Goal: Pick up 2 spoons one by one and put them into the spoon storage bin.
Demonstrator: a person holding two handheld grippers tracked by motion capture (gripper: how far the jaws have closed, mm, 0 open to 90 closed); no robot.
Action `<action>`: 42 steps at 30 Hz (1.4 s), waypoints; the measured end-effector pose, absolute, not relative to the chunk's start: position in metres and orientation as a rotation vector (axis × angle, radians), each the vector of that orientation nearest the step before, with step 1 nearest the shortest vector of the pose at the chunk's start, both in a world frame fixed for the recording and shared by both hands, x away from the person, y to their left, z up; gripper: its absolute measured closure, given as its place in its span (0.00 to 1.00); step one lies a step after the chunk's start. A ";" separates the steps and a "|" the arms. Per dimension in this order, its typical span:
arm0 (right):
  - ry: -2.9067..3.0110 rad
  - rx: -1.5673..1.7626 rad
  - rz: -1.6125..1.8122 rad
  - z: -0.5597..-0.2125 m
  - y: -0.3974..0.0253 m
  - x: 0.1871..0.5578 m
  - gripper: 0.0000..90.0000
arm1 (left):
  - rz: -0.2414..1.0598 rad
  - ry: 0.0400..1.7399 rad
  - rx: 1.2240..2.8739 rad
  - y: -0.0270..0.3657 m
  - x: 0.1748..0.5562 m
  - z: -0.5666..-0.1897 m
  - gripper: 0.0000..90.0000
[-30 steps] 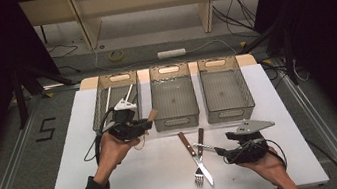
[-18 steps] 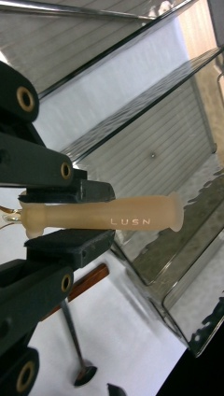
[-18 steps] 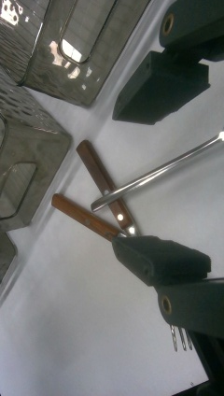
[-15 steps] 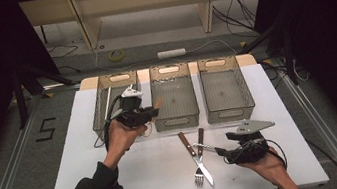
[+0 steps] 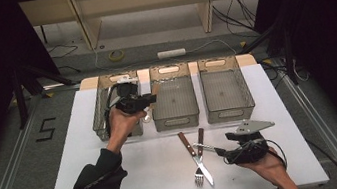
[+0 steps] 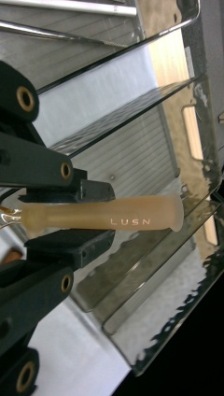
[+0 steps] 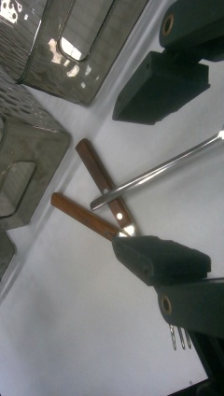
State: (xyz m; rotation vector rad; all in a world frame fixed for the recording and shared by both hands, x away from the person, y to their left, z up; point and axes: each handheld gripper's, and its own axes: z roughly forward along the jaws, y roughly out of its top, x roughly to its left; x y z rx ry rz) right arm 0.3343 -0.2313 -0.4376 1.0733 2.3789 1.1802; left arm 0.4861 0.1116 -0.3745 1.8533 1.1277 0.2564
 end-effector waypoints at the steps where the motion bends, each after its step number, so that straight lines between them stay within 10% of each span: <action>1: 2.379 1.073 1.179 -0.438 -0.231 0.334 0.37 | 0.256 1.135 1.841 0.112 0.489 -0.374 0.84; 42: 2.392 1.068 1.183 -0.439 -0.231 0.334 0.38 | 0.251 1.180 1.819 0.073 0.527 -0.401 0.83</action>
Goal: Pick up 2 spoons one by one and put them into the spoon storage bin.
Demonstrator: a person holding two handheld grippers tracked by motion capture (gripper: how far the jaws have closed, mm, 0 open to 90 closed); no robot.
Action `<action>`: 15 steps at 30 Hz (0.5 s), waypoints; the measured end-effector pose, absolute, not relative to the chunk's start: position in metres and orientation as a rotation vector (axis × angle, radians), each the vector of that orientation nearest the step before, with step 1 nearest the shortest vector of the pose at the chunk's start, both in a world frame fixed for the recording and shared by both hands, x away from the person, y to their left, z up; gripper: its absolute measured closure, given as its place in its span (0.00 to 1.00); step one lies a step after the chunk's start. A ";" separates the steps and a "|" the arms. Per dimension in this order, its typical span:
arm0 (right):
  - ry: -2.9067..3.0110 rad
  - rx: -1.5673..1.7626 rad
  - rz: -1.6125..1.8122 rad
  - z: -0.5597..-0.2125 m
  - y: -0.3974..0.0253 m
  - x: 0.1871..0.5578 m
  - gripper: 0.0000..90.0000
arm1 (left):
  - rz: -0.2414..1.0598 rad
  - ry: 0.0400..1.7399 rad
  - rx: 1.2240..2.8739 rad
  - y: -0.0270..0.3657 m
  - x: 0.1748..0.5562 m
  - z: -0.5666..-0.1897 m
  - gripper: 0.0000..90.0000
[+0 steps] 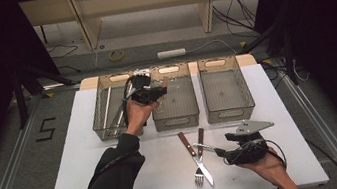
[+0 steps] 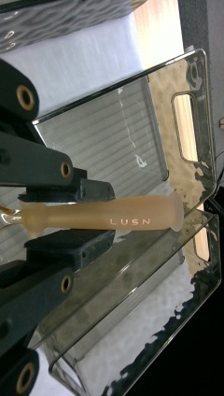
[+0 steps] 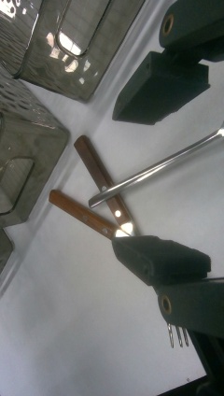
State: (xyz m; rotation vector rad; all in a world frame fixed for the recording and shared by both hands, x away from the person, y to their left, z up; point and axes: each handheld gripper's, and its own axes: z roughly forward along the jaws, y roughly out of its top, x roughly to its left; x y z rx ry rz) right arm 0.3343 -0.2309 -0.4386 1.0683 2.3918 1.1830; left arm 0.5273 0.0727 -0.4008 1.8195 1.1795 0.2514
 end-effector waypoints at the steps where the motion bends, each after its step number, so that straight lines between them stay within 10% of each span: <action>1: 2.392 1.065 1.182 -0.439 -0.231 0.334 0.37 | 0.249 1.177 1.823 0.073 0.528 -0.402 0.83; 15: 2.390 1.068 1.185 -0.438 -0.232 0.334 0.38 | 0.210 1.189 1.796 0.081 0.525 -0.396 0.54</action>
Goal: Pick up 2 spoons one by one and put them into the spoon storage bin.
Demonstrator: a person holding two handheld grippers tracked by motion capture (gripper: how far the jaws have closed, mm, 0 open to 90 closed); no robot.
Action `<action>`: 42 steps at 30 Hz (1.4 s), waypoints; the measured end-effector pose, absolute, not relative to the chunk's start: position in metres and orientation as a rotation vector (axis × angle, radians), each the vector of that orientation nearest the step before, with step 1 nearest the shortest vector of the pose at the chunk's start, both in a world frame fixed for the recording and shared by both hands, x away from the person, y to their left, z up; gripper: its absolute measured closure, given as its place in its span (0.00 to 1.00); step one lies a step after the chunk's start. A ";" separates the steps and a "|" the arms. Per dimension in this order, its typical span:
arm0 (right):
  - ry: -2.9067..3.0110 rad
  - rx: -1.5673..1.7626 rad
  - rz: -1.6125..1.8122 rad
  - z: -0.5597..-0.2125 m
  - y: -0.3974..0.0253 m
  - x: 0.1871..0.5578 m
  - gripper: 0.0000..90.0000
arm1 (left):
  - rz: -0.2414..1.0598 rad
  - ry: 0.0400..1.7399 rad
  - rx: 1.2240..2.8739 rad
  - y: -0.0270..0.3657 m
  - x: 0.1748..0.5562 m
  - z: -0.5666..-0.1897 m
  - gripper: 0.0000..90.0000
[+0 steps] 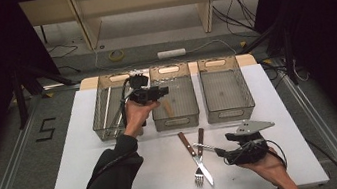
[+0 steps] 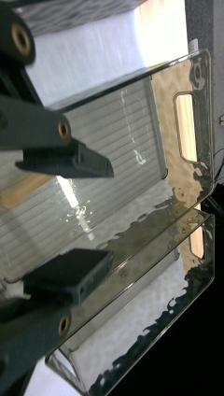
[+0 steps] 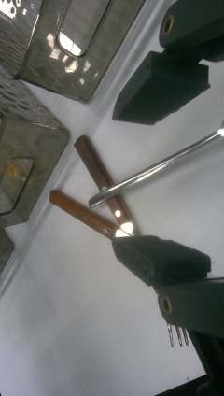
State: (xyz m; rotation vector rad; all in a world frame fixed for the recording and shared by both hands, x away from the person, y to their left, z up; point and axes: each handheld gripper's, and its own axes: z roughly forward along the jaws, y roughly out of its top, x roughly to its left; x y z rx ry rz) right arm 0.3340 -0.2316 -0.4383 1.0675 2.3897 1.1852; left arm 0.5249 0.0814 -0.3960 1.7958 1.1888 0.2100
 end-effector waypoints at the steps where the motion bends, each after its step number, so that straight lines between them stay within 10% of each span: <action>1: 2.389 1.070 1.186 -0.438 -0.231 0.334 0.38 | 0.208 1.185 1.802 0.083 0.523 -0.394 0.52; 42: 2.424 1.044 1.129 -0.440 -0.228 0.336 0.38 | 0.226 1.012 1.788 0.172 0.401 -0.410 0.27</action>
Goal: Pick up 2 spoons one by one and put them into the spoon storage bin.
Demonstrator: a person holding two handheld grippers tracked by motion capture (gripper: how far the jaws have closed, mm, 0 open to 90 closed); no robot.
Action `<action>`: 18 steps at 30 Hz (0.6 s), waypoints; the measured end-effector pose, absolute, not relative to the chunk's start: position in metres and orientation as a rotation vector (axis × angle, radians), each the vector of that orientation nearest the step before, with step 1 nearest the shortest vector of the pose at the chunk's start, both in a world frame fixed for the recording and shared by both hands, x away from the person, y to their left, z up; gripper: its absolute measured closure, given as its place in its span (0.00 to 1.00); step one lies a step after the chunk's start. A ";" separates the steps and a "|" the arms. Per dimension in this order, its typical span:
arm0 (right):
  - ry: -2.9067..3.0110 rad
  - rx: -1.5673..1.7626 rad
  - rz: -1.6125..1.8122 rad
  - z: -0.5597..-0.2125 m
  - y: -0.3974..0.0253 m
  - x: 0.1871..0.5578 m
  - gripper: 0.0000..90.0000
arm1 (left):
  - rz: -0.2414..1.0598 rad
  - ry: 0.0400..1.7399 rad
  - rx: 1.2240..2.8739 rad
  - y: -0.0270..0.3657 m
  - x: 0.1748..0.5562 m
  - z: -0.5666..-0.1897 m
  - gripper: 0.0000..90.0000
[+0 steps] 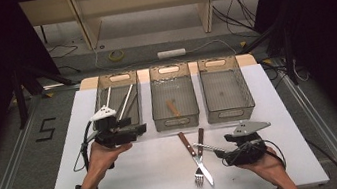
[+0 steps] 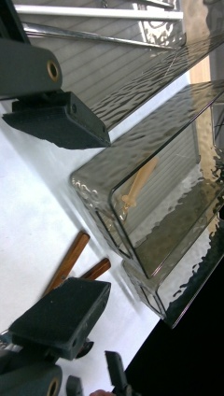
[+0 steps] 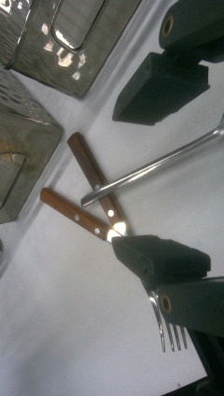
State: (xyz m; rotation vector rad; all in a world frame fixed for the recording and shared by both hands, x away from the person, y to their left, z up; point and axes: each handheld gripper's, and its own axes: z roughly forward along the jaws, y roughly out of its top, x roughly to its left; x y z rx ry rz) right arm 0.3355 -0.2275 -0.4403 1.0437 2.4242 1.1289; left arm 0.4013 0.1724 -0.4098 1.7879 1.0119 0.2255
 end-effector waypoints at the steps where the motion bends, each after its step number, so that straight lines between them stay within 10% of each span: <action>1: 2.429 1.041 1.124 -0.440 -0.227 0.336 0.39 | 0.222 1.005 1.783 0.173 0.398 -0.411 0.27; 18: 2.591 1.040 0.894 -0.448 -0.230 0.357 0.46 | 0.280 0.956 1.772 0.185 0.357 -0.424 0.27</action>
